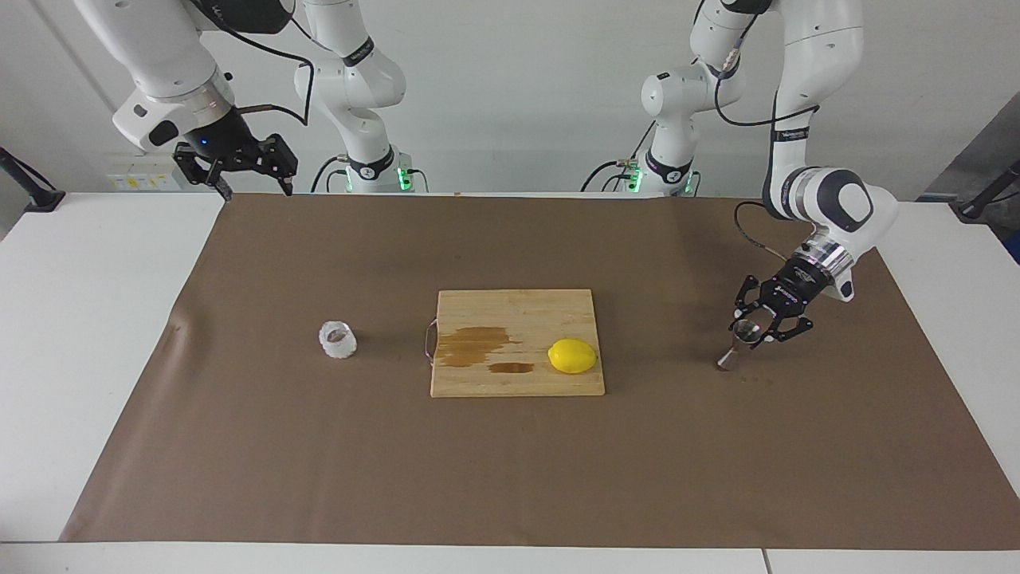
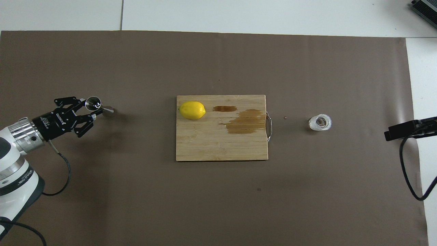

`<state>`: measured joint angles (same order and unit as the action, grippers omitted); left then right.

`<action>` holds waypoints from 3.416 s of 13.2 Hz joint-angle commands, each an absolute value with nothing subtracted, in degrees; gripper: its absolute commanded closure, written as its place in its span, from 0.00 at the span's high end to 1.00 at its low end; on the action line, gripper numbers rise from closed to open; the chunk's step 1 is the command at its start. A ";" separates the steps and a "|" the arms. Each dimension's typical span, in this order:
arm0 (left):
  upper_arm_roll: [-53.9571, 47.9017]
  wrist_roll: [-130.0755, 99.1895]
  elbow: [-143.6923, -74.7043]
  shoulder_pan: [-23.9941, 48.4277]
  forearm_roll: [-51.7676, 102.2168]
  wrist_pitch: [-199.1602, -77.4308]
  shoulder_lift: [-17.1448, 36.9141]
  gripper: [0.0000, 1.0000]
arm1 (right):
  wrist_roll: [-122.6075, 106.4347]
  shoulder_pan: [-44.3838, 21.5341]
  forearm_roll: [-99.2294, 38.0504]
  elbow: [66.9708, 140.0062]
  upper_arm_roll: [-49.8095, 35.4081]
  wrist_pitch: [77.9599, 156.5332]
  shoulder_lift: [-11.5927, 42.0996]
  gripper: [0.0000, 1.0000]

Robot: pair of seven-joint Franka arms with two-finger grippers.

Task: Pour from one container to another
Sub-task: 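Carry the jigger with the left gripper over the cutting board, then lower the jigger onto the board beside the spill and open the left gripper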

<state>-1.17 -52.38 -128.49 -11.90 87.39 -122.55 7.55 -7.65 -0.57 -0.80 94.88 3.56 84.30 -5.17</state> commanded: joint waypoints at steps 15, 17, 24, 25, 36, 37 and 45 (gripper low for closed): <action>-1.50 -61.26 -119.11 31.43 121.45 -154.82 7.63 0.00 | -6.77 -0.26 -0.44 94.31 3.16 83.41 -5.01 1.00; -3.15 -61.17 -116.90 33.30 122.25 -157.23 9.13 0.00 | -6.77 -0.26 -0.44 94.31 3.16 83.41 -5.01 1.00; -8.96 -48.27 -107.76 33.05 121.82 -156.36 18.98 0.00 | -6.77 -0.26 -0.44 94.31 3.16 83.41 -5.01 1.00; -9.75 -47.56 -107.67 33.05 121.82 -156.36 19.33 0.00 | -6.77 -0.26 -0.44 94.31 3.16 83.41 -5.01 1.00; -10.02 -43.68 -107.93 33.13 114.87 -151.96 21.53 0.00 | -6.77 -0.26 -0.44 94.31 3.16 83.41 -5.01 1.00; -10.02 -43.68 -107.93 33.22 115.05 -152.92 21.53 0.00 | -6.77 -0.26 -0.44 94.31 3.16 83.41 -5.01 1.00; -10.02 -43.68 -109.33 33.40 115.05 -154.42 21.88 0.00 | -6.77 -0.26 -0.44 94.31 3.16 83.41 -5.01 1.00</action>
<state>-9.93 -44.27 -108.82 33.19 114.93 -153.50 22.00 -7.65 -0.57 -0.80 94.88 3.56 84.30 -5.17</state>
